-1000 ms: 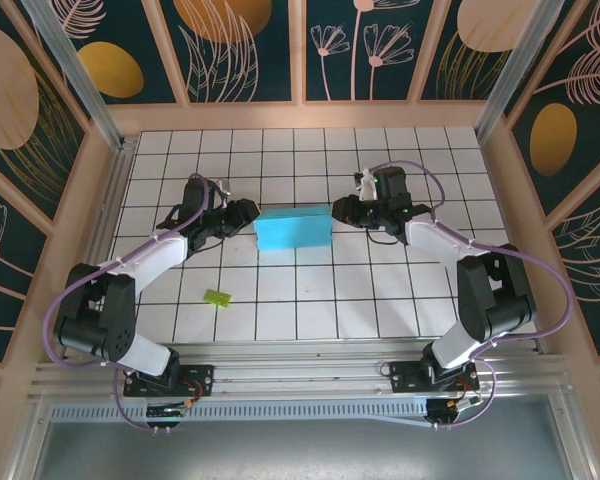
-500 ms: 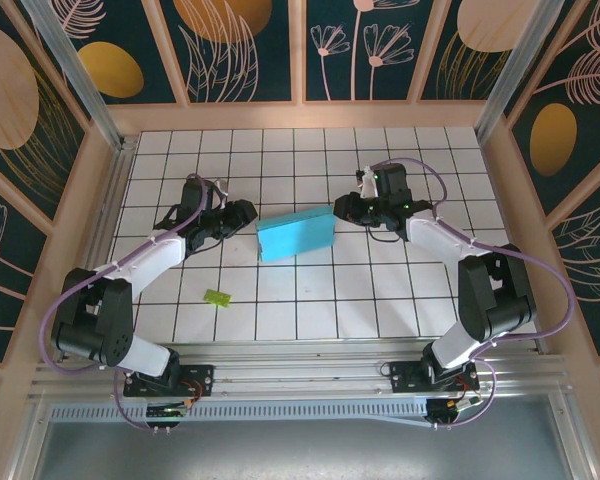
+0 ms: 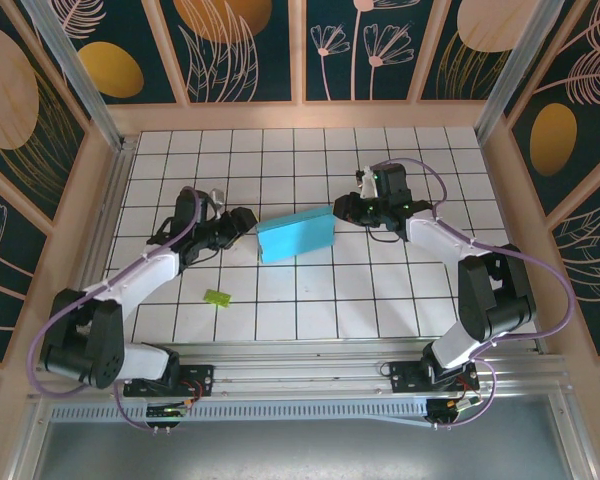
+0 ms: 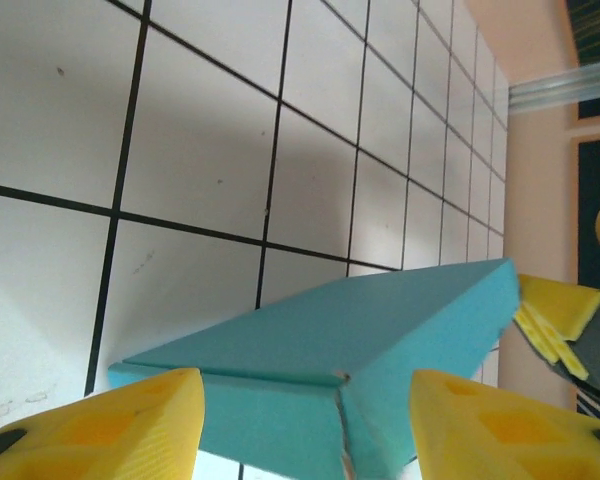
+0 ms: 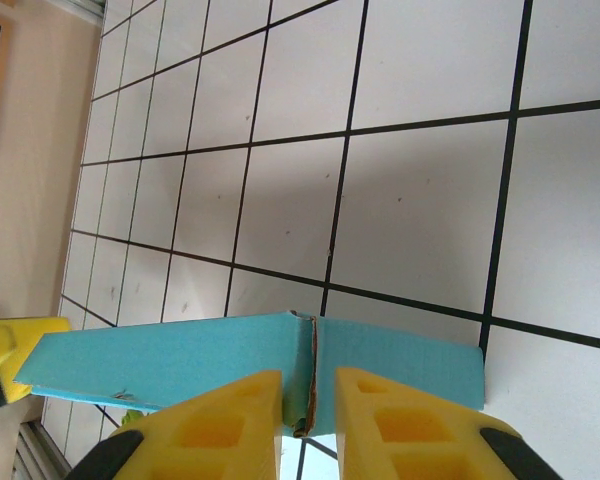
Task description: Fold the paper box
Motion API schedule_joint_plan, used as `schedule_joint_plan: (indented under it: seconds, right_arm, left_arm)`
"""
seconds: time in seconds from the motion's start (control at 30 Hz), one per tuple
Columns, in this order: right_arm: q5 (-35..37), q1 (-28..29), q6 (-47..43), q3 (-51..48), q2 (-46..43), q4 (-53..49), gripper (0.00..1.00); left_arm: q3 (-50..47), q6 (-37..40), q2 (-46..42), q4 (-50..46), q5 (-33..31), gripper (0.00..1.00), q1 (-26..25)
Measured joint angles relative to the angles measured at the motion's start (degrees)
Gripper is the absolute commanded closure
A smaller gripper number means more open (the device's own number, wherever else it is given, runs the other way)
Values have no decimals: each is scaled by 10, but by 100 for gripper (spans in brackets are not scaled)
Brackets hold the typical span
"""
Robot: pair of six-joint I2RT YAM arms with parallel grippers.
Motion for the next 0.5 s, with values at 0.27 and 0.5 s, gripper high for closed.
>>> schedule_joint_plan:
  seconds: [0.27, 0.5]
  right_arm:
    - [0, 2, 0, 0, 0, 0, 79]
    - [0, 3, 0, 0, 0, 0, 79]
  left_arm:
    - [-51, -57, -45, 45, -12, 45, -2]
    - [-53, -87, -19, 89, 9, 53, -11]
